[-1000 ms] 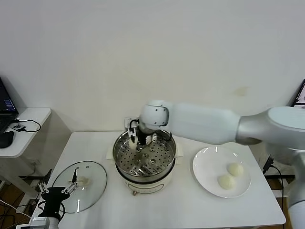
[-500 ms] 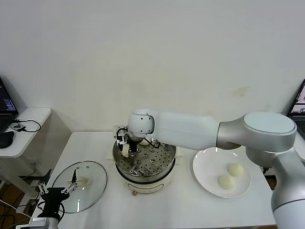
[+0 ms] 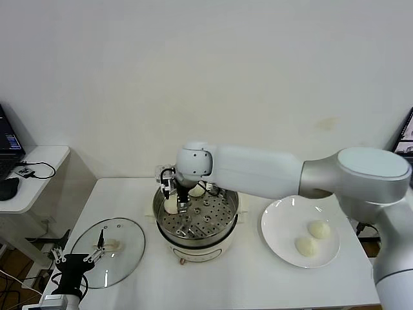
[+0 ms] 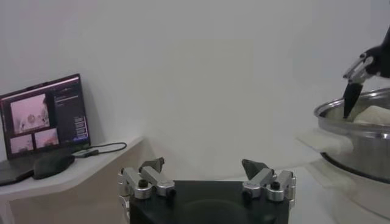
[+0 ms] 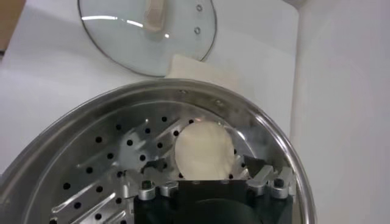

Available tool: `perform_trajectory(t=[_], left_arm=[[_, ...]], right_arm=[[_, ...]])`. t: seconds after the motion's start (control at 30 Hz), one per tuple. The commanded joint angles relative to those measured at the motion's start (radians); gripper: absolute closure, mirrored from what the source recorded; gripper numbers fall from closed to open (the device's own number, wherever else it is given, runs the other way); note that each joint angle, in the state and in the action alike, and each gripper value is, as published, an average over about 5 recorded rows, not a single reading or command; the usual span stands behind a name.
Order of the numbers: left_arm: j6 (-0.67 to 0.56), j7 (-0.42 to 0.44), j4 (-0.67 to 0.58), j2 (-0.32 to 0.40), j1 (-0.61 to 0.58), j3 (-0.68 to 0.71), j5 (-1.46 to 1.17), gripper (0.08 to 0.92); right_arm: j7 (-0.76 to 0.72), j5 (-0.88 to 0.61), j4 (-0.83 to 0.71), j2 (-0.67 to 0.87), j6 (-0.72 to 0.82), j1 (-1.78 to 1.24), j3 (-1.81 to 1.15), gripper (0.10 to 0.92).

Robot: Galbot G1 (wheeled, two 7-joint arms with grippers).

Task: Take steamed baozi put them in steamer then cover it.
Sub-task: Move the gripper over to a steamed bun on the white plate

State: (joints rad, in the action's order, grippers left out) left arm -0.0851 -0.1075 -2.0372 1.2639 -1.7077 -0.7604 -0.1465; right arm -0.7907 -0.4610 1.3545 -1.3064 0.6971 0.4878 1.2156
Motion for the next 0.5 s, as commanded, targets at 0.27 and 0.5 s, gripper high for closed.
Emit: perform_trajectory(t=[0.27, 0.5], left_arm=[[0.008, 0.004, -0.006, -0.009, 0.006, 0.023, 0.005, 0.177], [0.017, 0.008, -0.013, -0.018, 0.005, 0.026, 0.007, 0.177]], right_arm=[[-0.337, 0.259, 0.274, 0.580, -0.306, 0.161, -0.004, 0.203], [-0.356, 0.349, 0.361, 0.817, -0.353, 0.120, 0.020, 0.203]])
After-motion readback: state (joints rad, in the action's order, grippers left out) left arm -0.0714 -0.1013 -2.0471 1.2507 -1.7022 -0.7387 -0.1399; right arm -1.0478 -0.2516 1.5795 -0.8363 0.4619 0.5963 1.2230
